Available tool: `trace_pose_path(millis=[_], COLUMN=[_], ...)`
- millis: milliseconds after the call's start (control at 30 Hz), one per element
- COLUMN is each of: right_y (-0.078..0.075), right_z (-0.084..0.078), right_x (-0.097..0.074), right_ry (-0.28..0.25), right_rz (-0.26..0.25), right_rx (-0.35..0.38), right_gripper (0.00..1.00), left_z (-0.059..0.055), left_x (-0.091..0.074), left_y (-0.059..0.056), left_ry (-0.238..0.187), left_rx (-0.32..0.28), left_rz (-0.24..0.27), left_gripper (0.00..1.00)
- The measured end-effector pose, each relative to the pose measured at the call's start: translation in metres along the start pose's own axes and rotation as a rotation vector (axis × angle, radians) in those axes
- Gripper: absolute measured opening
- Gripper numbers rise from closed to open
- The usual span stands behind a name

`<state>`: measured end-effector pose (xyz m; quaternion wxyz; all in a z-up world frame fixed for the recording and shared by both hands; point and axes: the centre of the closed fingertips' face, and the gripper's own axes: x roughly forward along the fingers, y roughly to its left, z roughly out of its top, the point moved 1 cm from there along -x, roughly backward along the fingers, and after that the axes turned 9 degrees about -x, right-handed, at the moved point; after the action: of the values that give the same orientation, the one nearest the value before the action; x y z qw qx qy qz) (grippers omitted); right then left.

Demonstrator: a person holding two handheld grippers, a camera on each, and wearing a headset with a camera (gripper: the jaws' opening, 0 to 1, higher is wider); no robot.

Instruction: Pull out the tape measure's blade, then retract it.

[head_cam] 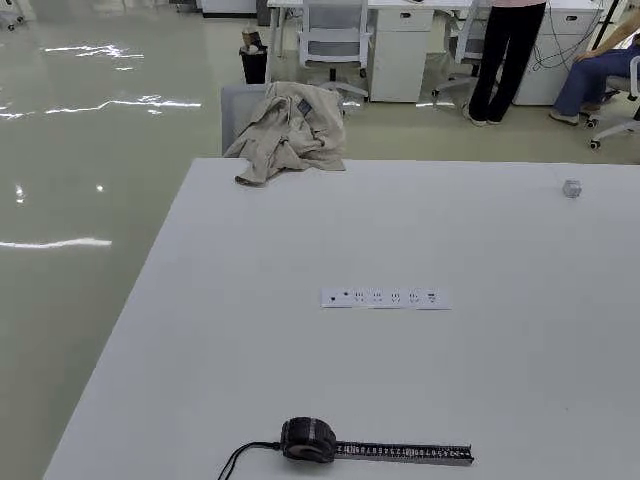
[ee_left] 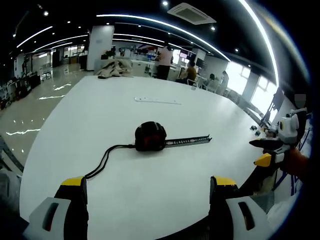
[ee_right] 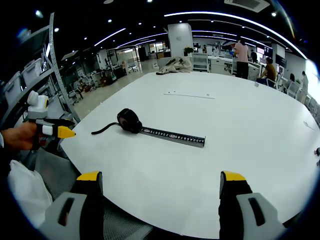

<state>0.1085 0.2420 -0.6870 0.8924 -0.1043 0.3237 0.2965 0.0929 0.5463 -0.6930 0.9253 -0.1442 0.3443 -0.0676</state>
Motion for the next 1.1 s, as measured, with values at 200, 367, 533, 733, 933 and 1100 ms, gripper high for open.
trace_pose_path(millis=[200,367,533,733,933,1100], right_y=[0.004,0.005,0.006,0.004,0.002,0.001], right_z=[0.002,0.001,-0.001,-0.003,-0.006,-0.011], right_x=[-0.002,-0.003,-0.003,-0.003,-0.002,0.000], right_ry=[0.015,0.025,0.028,0.028,0.030,0.039], right_rz=[0.006,0.009,0.011,0.007,0.002,0.008], right_rx=[-0.009,0.000,0.004,0.011,0.009,-0.003], right_gripper=[1.00,1.00,1.00,1.00,1.00,1.00], left_z=[-0.004,-0.004,-0.005,-0.006,0.000,0.008], left_x=[-0.007,-0.012,-0.015,-0.013,-0.009,-0.003], left_y=[-0.003,-0.003,-0.002,-0.006,-0.012,-0.015], left_ry=[-0.005,-0.008,0.005,0.026,0.019,0.002], left_rx=[-0.019,-0.020,-0.045,-0.077,-0.073,-0.069], left_rz=[0.010,0.020,0.027,0.031,0.037,0.048], left_gripper=[1.00,1.00,1.00,0.98,0.99,0.99])
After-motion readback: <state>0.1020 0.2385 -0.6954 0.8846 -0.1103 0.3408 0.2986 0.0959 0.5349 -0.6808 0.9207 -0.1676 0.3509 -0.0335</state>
